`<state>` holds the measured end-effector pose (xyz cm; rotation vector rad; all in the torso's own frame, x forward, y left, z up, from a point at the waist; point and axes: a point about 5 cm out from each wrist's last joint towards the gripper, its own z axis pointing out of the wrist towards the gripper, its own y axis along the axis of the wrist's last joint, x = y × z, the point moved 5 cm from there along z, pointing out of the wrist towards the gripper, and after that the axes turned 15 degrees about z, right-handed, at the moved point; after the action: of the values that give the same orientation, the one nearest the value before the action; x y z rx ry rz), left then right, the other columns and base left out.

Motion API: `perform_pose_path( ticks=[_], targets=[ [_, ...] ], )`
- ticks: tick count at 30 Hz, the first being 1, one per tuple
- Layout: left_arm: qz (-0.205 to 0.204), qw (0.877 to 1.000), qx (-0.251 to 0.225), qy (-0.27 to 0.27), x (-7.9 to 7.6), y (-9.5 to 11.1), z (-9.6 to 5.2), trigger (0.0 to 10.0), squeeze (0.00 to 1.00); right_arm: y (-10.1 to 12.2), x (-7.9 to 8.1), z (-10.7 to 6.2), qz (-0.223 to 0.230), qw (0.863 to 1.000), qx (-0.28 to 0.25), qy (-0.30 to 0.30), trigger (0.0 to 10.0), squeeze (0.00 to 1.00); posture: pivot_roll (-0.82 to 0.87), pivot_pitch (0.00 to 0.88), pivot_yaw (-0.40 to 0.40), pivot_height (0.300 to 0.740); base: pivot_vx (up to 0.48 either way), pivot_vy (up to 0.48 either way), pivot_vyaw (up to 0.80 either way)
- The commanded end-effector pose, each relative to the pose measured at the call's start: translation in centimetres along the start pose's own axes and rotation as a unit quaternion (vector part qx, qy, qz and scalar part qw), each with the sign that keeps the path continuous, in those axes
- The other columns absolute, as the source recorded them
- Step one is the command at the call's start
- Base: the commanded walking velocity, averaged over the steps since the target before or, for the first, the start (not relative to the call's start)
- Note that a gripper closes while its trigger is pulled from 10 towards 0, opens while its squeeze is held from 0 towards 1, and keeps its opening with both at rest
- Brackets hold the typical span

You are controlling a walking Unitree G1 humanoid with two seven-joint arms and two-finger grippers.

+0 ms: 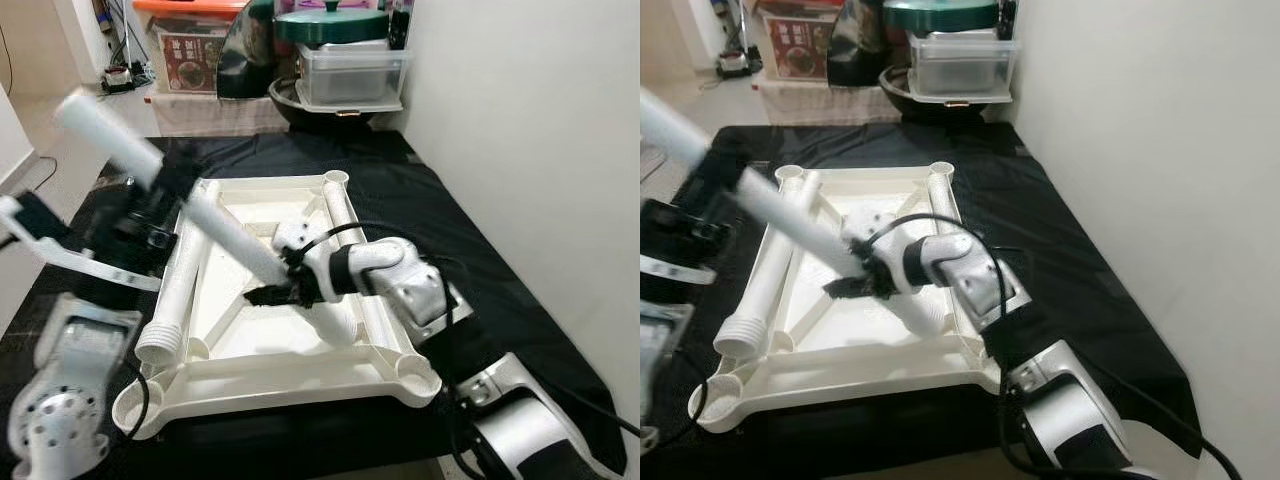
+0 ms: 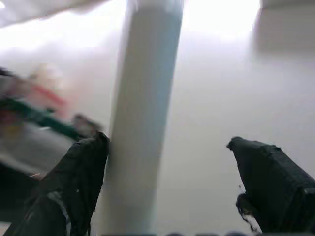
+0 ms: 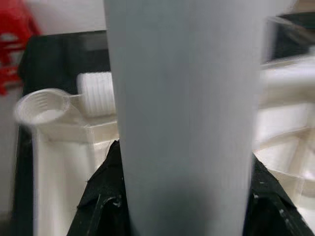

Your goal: Building children table

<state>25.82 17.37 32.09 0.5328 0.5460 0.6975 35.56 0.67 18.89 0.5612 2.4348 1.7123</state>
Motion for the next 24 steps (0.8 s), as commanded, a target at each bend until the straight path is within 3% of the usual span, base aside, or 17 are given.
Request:
perform_pose_path(
  ticks=[1,3,4,5,6,8,11,12,14,15,16,17,20,21,23,24],
  targets=[
    [-0.010,0.999,-0.005,-0.049,-1.9,0.5,0.4,10.0,1.00,-0.6,-0.6,-0.1,0.030,0.999,0.003,-0.009,0.0,0.00,0.02,0.000,-0.039,0.740,0.000,0.000,0.00],
    [-0.014,0.998,-0.008,-0.069,-2.7,0.9,0.5,10.0,1.00,-0.1,-1.4,-0.5,0.035,0.999,-0.008,-0.023,0.0,0.00,0.03,0.000,-0.040,0.740,0.000,0.000,0.00],
    [-0.009,0.997,-0.006,-0.078,-3.0,1.0,0.5,10.0,0.00,0.6,-2.2,-1.0,0.040,0.998,-0.022,-0.041,0.0,0.00,0.03,0.000,-0.042,0.740,0.000,0.000,0.00],
    [-0.009,0.997,-0.006,-0.078,-3.0,1.0,0.5,10.0,0.00,0.6,-2.2,-1.0,0.040,0.998,-0.022,-0.041,0.0,0.00,0.03,0.000,-0.042,0.740,0.000,0.000,0.00],
    [0.009,0.998,0.003,-0.066,-2.6,0.9,0.5,10.0,0.00,1.4,-3.5,-1.8,0.047,0.996,-0.040,-0.066,0.0,0.00,0.03,0.000,-0.042,0.740,0.000,0.000,0.00],
    [0.054,0.998,0.022,-0.003,-0.3,0.4,0.4,10.0,0.00,3.0,-5.4,-3.5,0.058,0.990,-0.073,-0.104,0.0,0.00,0.03,0.000,-0.041,0.740,0.000,0.000,0.00],
    [0.099,0.991,0.049,0.078,2.6,-0.1,0.1,10.0,0.00,5.1,-7.0,-5.6,0.077,0.980,-0.126,-0.132,0.0,0.00,0.03,0.000,-0.043,0.740,0.000,0.000,0.00],
    [0.099,0.991,0.049,0.078,2.6,-0.1,0.1,10.0,0.00,5.1,-7.0,-5.6,0.077,0.980,-0.126,-0.132,0.0,0.00,0.03,0.000,-0.043,0.740,0.000,0.000,0.00],
    [0.130,0.982,0.087,0.110,3.8,-1.0,-0.2,10.0,0.00,7.5,-8.1,-7.4,0.097,0.964,-0.194,-0.156,0.0,0.00,0.04,0.000,-0.043,0.740,0.000,0.000,0.00],
    [0.130,0.982,0.087,0.110,3.8,-1.0,-0.2,10.0,0.00,7.5,-8.1,-7.4,0.097,0.964,-0.194,-0.156,0.0,0.00,0.04,0.000,-0.043,0.740,0.000,0.000,0.00],
    [0.152,0.973,0.123,0.122,4.2,-2.0,-0.5,10.0,0.00,8.6,-8.6,-8.3,0.113,0.953,-0.226,-0.167,0.0,0.00,0.04,0.000,-0.040,0.740,0.000,0.000,0.00],
    [0.152,0.973,0.123,0.122,4.2,-2.0,-0.5,10.0,0.00,8.6,-8.6,-8.3,0.113,0.953,-0.226,-0.167,0.0,0.00,0.04,0.000,-0.040,0.740,0.000,0.000,0.00],
    [0.198,0.947,0.208,0.144,5.0,-4.8,-1.9,10.0,0.00,10.7,-9.7,-10.5,0.143,0.925,-0.299,-0.187,0.0,0.00,0.04,0.000,-0.036,0.740,0.000,0.000,0.00],
    [0.198,0.947,0.208,0.144,5.0,-4.8,-1.9,10.0,0.00,10.7,-9.7,-10.5,0.143,0.925,-0.299,-0.187,0.0,0.00,0.04,0.000,-0.036,0.740,0.000,0.000,0.00],
    [0.224,0.928,0.252,0.162,5.9,-5.8,-3.0,10.0,0.00,11.0,-10.1,-11.2,0.154,0.910,-0.330,-0.200,0.0,0.00,0.04,0.000,-0.037,0.740,0.000,0.000,0.00],
    [0.224,0.928,0.252,0.162,5.9,-5.8,-3.0,10.0,0.00,11.0,-10.1,-11.2,0.154,0.910,-0.330,-0.200,0.0,0.00,0.04,0.000,-0.037,0.740,0.000,0.000,0.00]
  ],
)
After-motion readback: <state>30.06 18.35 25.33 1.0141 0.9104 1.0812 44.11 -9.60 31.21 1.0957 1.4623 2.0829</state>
